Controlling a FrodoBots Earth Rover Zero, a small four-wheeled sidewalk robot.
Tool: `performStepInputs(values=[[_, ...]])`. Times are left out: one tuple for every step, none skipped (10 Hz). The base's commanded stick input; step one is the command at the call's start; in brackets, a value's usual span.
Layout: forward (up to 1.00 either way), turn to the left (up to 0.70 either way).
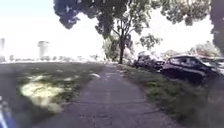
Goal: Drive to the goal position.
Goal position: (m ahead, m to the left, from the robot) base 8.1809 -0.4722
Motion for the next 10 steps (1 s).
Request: performStepInputs(values=[[0.7, 0.0], [0.7, 0.0], [0.7, 0.0], [0.7, 0.0], [0.7, 0.0], [0.7, 0.0], [0.7, 0.0], [0.7, 0.0], [0.7, 0.0], [0.7, 0.0]])
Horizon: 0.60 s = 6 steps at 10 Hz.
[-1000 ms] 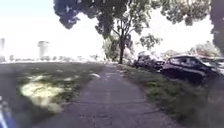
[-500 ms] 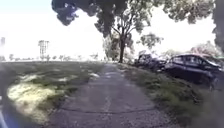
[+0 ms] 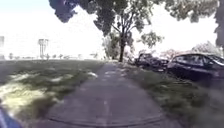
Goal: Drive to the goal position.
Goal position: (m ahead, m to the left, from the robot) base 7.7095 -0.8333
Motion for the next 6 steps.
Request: performStepInputs(values=[[0.7, 0.0], [0.7, 0.0], [0.7, 0.0], [0.7, 0.0], [0.7, 0.0], [0.7, 0.0]])
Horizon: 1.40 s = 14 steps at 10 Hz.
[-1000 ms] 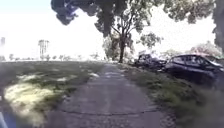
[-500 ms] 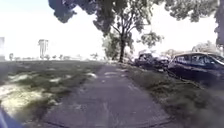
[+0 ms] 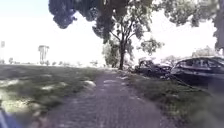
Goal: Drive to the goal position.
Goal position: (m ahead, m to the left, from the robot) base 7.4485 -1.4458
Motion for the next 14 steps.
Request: performStepInputs(values=[[0.7, 0.0], [0.7, 0.0], [0.7, 0.0], [0.7, 0.17], [0.7, 0.33], [0.7, 0.35], [0.7, 0.01], [0.7, 0.0], [0.7, 0.0], [0.7, 0.0], [0.7, 0.0], [0.7, 0.0], [0.7, 0.0], [0.7, 0.0]])
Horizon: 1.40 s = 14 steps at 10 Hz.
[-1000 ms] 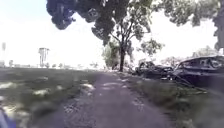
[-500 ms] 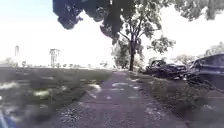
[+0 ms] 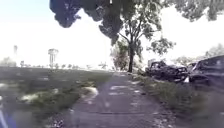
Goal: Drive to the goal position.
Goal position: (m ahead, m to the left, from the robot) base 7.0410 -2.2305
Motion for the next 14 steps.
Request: performStepInputs(values=[[0.7, 0.0], [0.7, 0.0], [0.7, 0.0], [0.7, 0.0], [0.7, 0.0], [0.7, 0.0], [0.7, 0.0], [0.7, 0.0], [0.7, 0.0], [0.7, 0.0], [0.7, 0.0], [0.7, 0.0], [0.7, 0.0], [0.7, 0.0]])
